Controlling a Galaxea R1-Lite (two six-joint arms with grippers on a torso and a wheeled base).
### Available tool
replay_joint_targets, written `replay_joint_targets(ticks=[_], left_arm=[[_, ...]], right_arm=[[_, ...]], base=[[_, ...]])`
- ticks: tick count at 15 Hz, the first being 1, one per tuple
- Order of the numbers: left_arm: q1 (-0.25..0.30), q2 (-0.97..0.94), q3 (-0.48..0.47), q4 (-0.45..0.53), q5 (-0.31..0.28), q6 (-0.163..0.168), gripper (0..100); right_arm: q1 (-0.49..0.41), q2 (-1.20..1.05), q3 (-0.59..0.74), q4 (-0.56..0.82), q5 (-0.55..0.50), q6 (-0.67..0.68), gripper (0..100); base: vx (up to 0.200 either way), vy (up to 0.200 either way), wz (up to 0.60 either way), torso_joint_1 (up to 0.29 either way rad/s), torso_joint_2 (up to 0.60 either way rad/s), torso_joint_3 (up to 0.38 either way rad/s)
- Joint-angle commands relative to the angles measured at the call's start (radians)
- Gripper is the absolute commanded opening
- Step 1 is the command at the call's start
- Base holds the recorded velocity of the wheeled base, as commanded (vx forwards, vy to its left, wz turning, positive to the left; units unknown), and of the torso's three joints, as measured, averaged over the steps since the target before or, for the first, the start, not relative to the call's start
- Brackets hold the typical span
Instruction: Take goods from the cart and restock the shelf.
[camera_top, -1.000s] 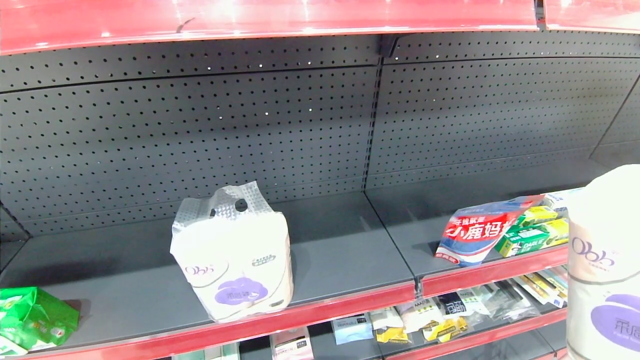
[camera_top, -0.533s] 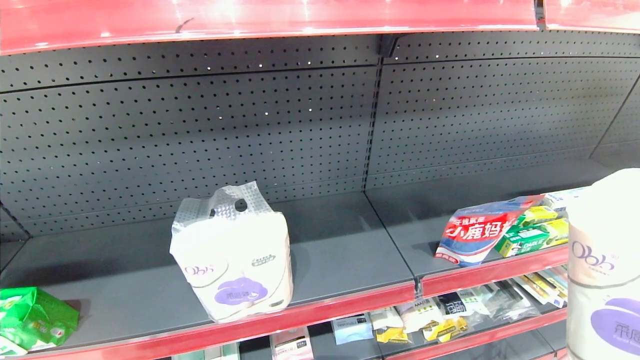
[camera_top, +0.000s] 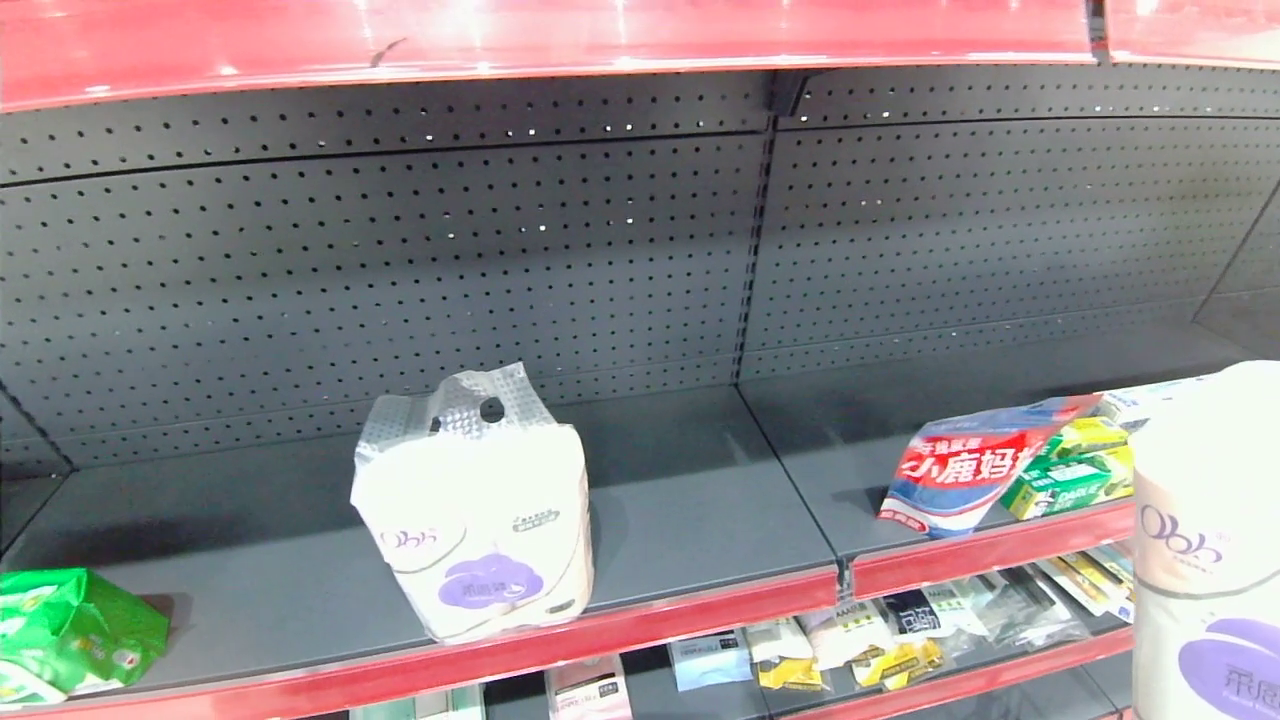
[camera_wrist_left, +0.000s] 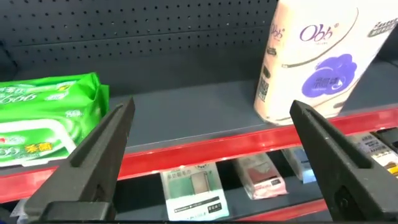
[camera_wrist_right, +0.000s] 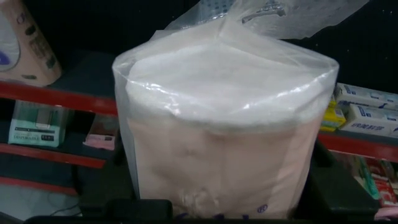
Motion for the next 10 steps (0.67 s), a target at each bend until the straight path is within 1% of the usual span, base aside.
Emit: replay_joint_targets(ticks=[1,6,8,10], left_arm=[[0.001,0.000,0.000,-0.001,0.000,-0.003,100],[0.001,0.000,0.000,-0.001,0.002,-0.001,100],[0.001,0.000,0.001,-0.001,0.002,0.001,100],[0.001,0.000,0.001,-0.001,0.002,0.001,100]], right_arm=[[0.000,0.002,0.002,0.000,0.001,0.000,0],[0.007,0.009,0.000,-0.001,0.015,0.003,0],[0.017,0.025,-0.007,-0.004,0.053,0.003,0],[0.027,0.094,-0.012,-0.080,0.096,0.003,0]], base=[[0.000,0.000,0.60,0.002,0.00,0.007],[0.000,0.000,0.60,0.007,0.00,0.001],[0.000,0.000,0.00,0.000,0.00,0.000],[0.000,0.000,0.00,0.000,0.00,0.000]])
